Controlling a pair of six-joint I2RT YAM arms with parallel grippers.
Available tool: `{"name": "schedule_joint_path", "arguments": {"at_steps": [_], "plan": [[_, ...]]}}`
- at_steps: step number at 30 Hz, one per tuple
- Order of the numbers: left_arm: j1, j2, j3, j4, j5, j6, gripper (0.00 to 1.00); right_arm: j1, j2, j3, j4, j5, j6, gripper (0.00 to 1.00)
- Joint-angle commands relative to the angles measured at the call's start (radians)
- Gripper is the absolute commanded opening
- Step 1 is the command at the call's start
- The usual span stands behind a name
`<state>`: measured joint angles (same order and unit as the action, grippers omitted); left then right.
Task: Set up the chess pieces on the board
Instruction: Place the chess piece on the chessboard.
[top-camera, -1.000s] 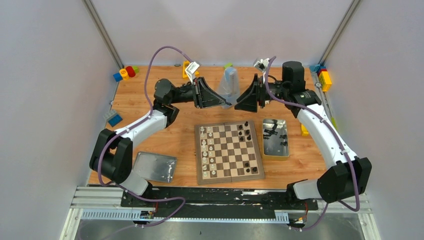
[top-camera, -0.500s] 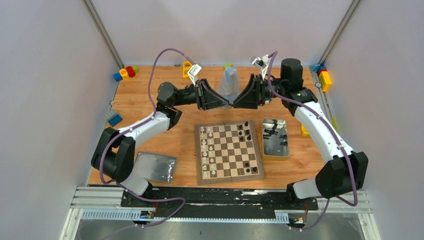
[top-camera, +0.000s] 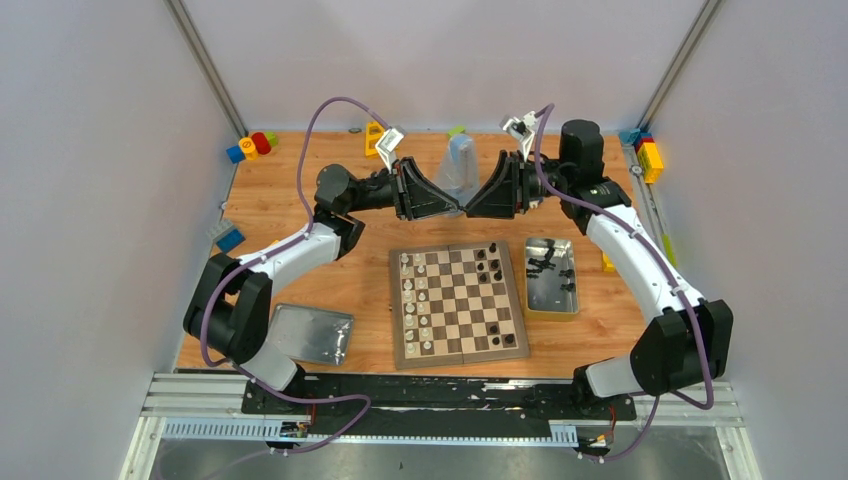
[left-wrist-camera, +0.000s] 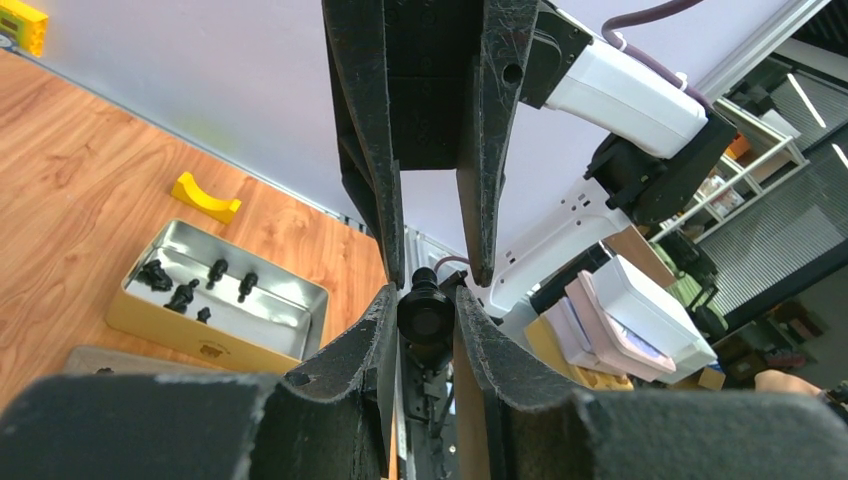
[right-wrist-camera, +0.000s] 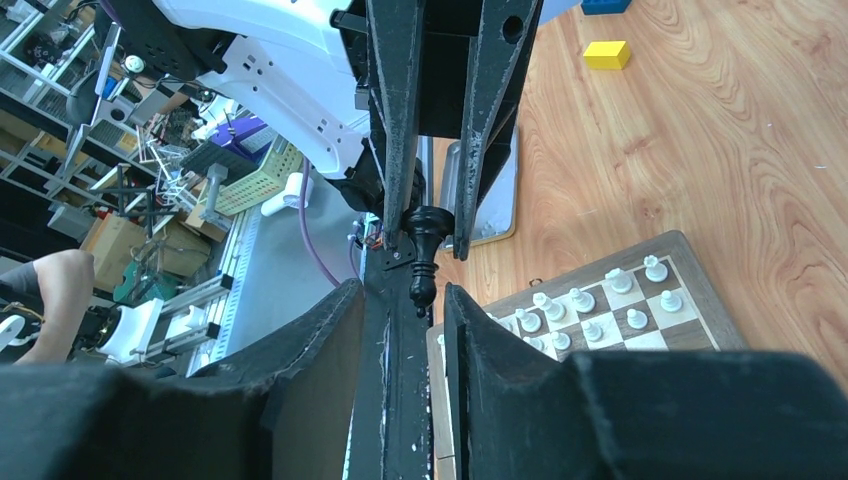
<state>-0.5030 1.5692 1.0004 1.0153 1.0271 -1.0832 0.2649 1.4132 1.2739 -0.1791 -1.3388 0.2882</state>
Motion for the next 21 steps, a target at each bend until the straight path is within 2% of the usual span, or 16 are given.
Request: {"name": "schedule_joint_path", "arguments": {"at_steps": [1,9,21], "plan": [[-0.006,0.003,0.010,0.051,-0.015,0.032,0.00,-0.002,0.001,-0.001,0.060,-0.023,0.020,0.36],[-0.011,0.011,0.017,0.039,-0.025,0.052,0.04,0.003,0.009,0.005,0.070,-0.028,0.034,0.25],[-0.012,0.009,0.014,0.029,-0.035,0.072,0.05,0.009,0.017,-0.004,0.069,-0.013,0.029,0.23]]}}
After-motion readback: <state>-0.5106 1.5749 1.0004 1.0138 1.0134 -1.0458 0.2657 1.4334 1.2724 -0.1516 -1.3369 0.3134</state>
